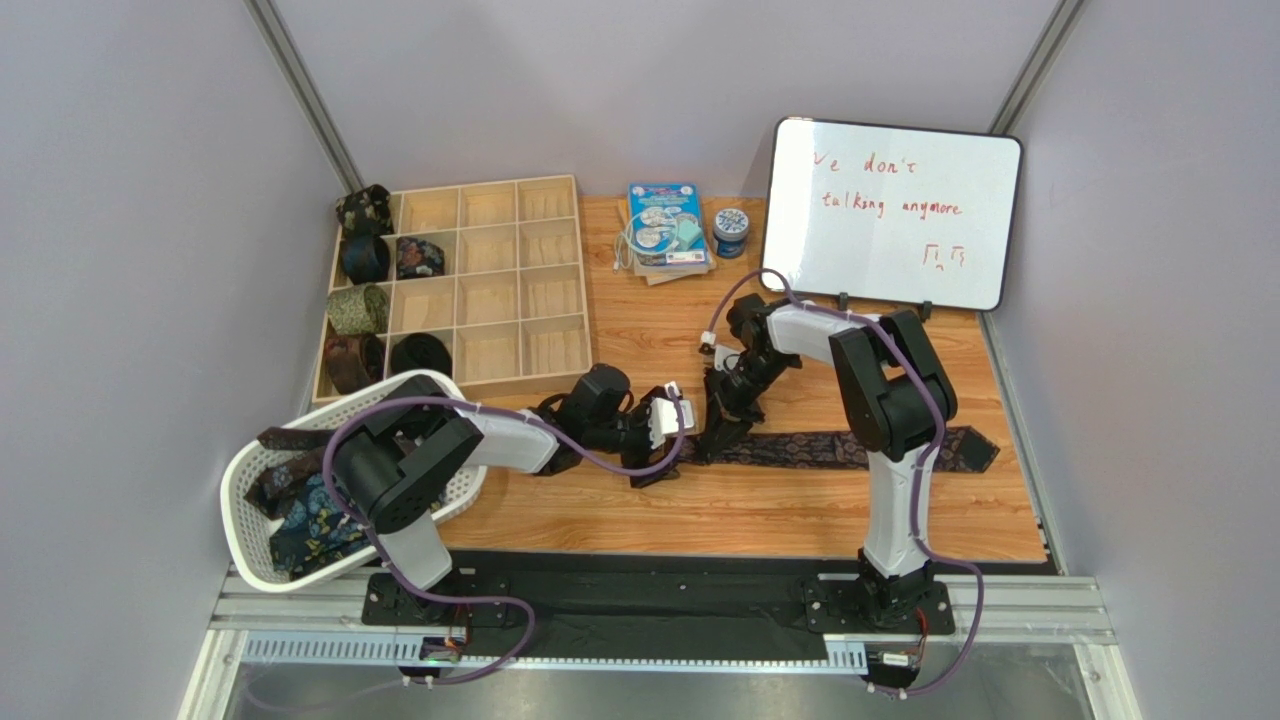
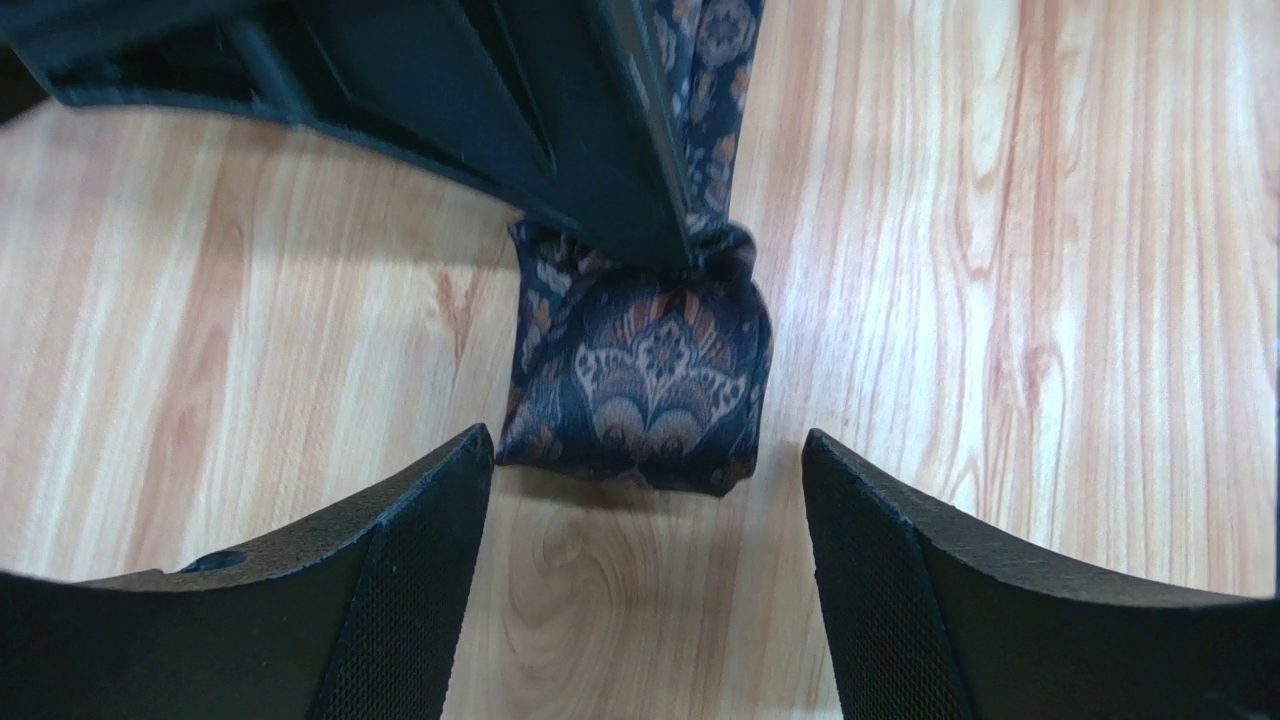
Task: Roll the ties
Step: Roll the tie at the center of the board.
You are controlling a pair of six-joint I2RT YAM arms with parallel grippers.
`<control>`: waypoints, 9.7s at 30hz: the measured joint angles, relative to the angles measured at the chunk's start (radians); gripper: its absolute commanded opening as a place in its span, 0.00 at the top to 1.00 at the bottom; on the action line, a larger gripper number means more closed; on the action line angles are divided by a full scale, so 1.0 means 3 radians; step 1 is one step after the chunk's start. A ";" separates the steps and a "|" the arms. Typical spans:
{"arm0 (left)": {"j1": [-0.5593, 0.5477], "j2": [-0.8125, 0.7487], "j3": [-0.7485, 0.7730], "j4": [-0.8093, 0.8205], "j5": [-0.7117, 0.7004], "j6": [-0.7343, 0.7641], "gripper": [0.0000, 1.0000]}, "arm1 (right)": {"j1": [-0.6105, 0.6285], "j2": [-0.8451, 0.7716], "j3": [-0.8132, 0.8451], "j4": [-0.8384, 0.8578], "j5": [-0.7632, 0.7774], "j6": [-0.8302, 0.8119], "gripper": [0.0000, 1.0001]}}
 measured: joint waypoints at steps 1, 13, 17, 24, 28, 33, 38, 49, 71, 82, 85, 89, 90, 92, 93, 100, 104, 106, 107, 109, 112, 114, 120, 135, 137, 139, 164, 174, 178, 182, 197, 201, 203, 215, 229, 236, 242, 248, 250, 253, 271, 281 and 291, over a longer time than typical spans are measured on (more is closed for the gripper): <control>-0.0001 0.0000 -0.0005 0.0047 0.0028 -0.0003 0.20 | 0.0000 0.0006 0.0005 -0.0006 0.0001 0.0001 1.00; -0.0001 0.0140 0.0064 0.0511 0.0220 -0.0139 0.40 | -0.0001 0.0102 0.0103 -0.0126 -0.0033 0.0010 1.00; -0.0006 0.0234 0.0251 0.0402 0.0244 -0.0074 0.30 | -0.0001 0.0103 0.0104 -0.0130 -0.0051 0.0006 1.00; -0.0047 0.0379 0.0305 0.0207 0.0175 0.0121 0.27 | -0.0004 0.0103 0.0104 -0.0130 -0.0074 -0.0028 1.00; -0.0089 0.0406 0.0373 0.0154 0.0114 0.0173 0.64 | -0.0004 0.0103 0.0104 -0.0130 -0.0085 -0.0046 1.00; -0.0114 0.0398 0.0385 0.0085 0.0126 0.0216 0.82 | -0.0023 0.0100 0.0104 -0.0140 -0.0108 -0.0069 1.00; -0.0114 0.0374 0.0385 0.0037 0.0139 0.0263 0.89 | -0.0024 0.0042 0.0108 -0.0132 -0.0088 -0.0081 1.00; -0.0062 0.0233 0.0310 -0.0122 0.0117 0.0150 0.26 | -0.0019 0.0060 0.0145 -0.0108 0.0102 -0.0045 1.00; -0.0057 0.0264 0.0449 0.0212 0.0189 -0.0331 0.57 | -0.0045 0.0160 0.0217 -0.0193 0.0019 0.0011 1.00; -0.0254 0.0416 0.0469 0.0235 -0.0142 -0.0025 0.67 | -0.0075 0.0164 0.0215 -0.0214 -0.0015 -0.0041 1.00; -0.0286 0.0411 0.0473 0.0203 -0.0220 0.0020 0.71 | -0.0081 0.0163 0.0211 -0.0214 -0.0027 -0.0058 1.00; -0.0315 0.0418 0.0532 0.0081 -0.0286 0.0074 0.74 | -0.0088 0.0146 0.0207 -0.0217 -0.0028 -0.0103 0.93; -0.0320 0.0426 0.0562 0.0027 -0.0298 0.0086 0.74 | -0.0089 0.0140 0.0207 -0.0220 -0.0014 -0.0112 0.92; -0.0329 0.0451 0.0626 -0.0065 -0.0310 0.0106 0.75 | -0.0103 0.0125 0.0209 -0.0235 0.0009 -0.0137 0.87; -0.0336 0.0472 0.0660 -0.0099 -0.0318 0.0122 0.75 | -0.0112 0.0113 0.0210 -0.0242 0.0027 -0.0156 0.87; -0.0369 0.0600 0.0853 -0.0223 -0.0350 0.0240 0.78 | -0.0145 0.0037 0.0257 -0.0332 0.0215 -0.0290 0.82; -0.0383 0.0638 0.0902 -0.0244 -0.0371 0.0266 0.78 | -0.0214 -0.0004 0.0287 -0.0409 0.0266 -0.0357 0.74; -0.0388 0.0651 0.0914 -0.0254 -0.0373 0.0281 0.78 | -0.0271 -0.0034 0.0304 -0.0463 0.0263 -0.0379 0.70; -0.0389 0.0657 0.0923 -0.0263 -0.0373 0.0289 0.78 | -0.0308 -0.0061 0.0313 -0.0492 0.0259 -0.0395 0.66; -0.0392 0.0669 0.0942 -0.0273 -0.0371 0.0295 0.78 | -0.0369 -0.0118 0.0327 -0.0524 0.0235 -0.0421 0.63; -0.0401 0.0696 0.0977 -0.0276 -0.0371 0.0306 0.78 | -0.0445 -0.0217 0.0327 -0.0537 0.0172 -0.0445 0.55; -0.0401 0.0703 0.0989 -0.0282 -0.0370 0.0308 0.78 | -0.0459 -0.0276 0.0320 -0.0524 0.0120 -0.0445 0.52; -0.0401 0.0704 0.0999 -0.0303 -0.0369 0.0309 0.78 | -0.0401 -0.0342 0.0254 -0.0462 -0.0003 -0.0421 0.54; -0.0360 0.0684 0.1002 -0.0328 -0.0309 0.0299 0.50 | -0.0290 -0.0229 0.0106 -0.0301 0.0154 -0.0356 1.00; -0.0336 0.0657 0.0999 -0.0380 -0.0273 0.0271 0.44 | -0.0299 -0.0202 0.0083 -0.0268 0.0177 -0.0352 1.00; -0.0301 0.0608 0.0982 -0.0462 -0.0244 0.0224 0.34 | -0.0300 -0.0156 0.0057 -0.0240 0.0229 -0.0342 1.00; -0.0220 0.0806 0.0446 0.1029 -0.0084 -0.0341 0.21 | -0.0369 0.0023 0.0089 -0.0342 0.0184 -0.0360 1.00; -0.0336 0.0881 0.0506 0.1054 -0.0098 -0.0257 0.73 | -0.0379 0.0081 0.0092 -0.0369 -0.0006 -0.0421 1.00; -0.0348 0.0837 0.0519 0.0936 -0.0126 -0.0170 0.83 | -0.0397 0.0081 0.0080 -0.0387 -0.0080 -0.0445 0.87; -0.0355 0.0763 0.0463 0.0876 -0.0179 -0.0122 0.89 | -0.0420 0.0067 0.0085 -0.0417 -0.0142 -0.0525 0.66; -0.0244 0.0571 0.0408 0.0585 -0.0097 -0.0370 0.87 | -0.0542 0.0029 0.0256 -0.0562 0.0453 -0.0732 0.76; -0.0186 0.0473 0.0379 0.0491 -0.0037 -0.0532 0.84 | -0.0455 0.0038 0.0248 -0.0593 0.0596 -0.0732 0.80; -0.0163 0.0397 0.0347 0.0468 0.0010 -0.0612 0.84 | -0.0418 0.0038 0.0251 -0.0619 0.0647 -0.0734 0.80; -0.0139 0.0336 0.0348 0.0249 0.0000 -0.0476 0.84 | -0.0357 0.0070 0.0296 -0.0702 0.0745 -0.0810 0.82; -0.0142 0.0369 0.0441 -0.0050 -0.0034 -0.0148 0.82 | -0.0362 0.0001 0.0448 -0.0613 0.0395 -0.0731 0.58; -0.0145 0.0369 0.0443 -0.0052 -0.0037 -0.0132 0.81 | -0.0366 -0.0086 0.0407 -0.0479 -0.0052 -0.0420 0.57; -0.0145 0.0371 0.0443 -0.0050 -0.0046 -0.0136 0.81 | -0.0272 -0.0086 0.0220 -0.0380 -0.0154 -0.0354 0.66; -0.0145 0.0381 0.0453 -0.0050 -0.0047 -0.0139 0.81 | -0.0186 -0.0086 0.0154 -0.0360 -0.0155 -0.0366 0.62; -0.0145 0.0390 0.0462 -0.0047 -0.0047 -0.0141 0.81 | -0.0187 -0.0086 0.0148 -0.0362 -0.0172 -0.0365 0.59; -0.0146 0.0402 0.0478 -0.0047 -0.0061 -0.0150 0.81 | -0.0187 -0.0097 0.0145 -0.0362 -0.0221 -0.0365 0.57; -0.0173 0.0401 0.0496 -0.0042 -0.0167 -0.0251 0.50 | 0.0000 -0.0047 0.0104 -0.0239 0.0160 -0.0261 1.00; -0.0085 0.0198 0.0273 -0.0055 -0.0233 -0.0306 0.28 | 0.0036 0.0045 0.0189 -0.0411 0.0385 -0.0252 1.00; 0.0034 0.0015 -0.0183 0.0504 0.0001 -0.0324 0.21 | 0.0041 0.0100 0.0196 -0.0584 0.0449 -0.0253 1.00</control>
